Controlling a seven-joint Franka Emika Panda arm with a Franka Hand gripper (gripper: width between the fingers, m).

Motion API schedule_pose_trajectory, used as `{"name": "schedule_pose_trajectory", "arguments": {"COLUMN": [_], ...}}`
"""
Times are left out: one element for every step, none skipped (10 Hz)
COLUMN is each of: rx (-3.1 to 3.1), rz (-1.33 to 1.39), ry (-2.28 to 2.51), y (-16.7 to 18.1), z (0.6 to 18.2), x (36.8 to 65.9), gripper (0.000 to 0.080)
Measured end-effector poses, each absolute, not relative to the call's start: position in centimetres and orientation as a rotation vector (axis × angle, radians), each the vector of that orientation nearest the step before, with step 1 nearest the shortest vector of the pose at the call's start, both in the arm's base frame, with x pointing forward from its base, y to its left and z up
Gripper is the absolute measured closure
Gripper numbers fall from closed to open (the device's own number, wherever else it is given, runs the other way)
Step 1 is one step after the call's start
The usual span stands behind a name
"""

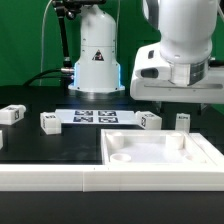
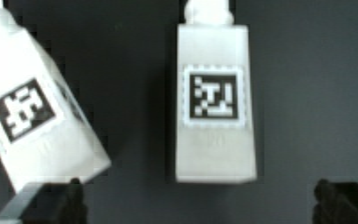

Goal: Assemble one leg

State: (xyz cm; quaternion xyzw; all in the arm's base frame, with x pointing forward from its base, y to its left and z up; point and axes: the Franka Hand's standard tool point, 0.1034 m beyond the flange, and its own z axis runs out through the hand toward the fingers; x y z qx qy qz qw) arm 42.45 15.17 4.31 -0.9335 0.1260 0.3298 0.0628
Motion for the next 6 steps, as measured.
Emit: {"name": "schedule_pose_trajectory", "arguments": {"rx": [-2.789, -2.758, -2.74, -2.73, -2.737, -2.744], "rz": [1.087, 1.174, 1.216, 1.239, 1.223, 1.212], "ry": [0.373, 0.36, 0.349, 0.34, 0.34, 0.341], "y": [15.4, 15.8, 16.1, 16.1, 16.2, 16.3], "z": [4.1, 4.0, 3.8, 3.3, 2.8, 2.4], "x": [42.4, 42.2, 42.2, 42.0, 42.0, 41.8], "gripper": [0.0151, 0.0151, 0.0151, 0.0151, 0.0151, 0.0151]}}
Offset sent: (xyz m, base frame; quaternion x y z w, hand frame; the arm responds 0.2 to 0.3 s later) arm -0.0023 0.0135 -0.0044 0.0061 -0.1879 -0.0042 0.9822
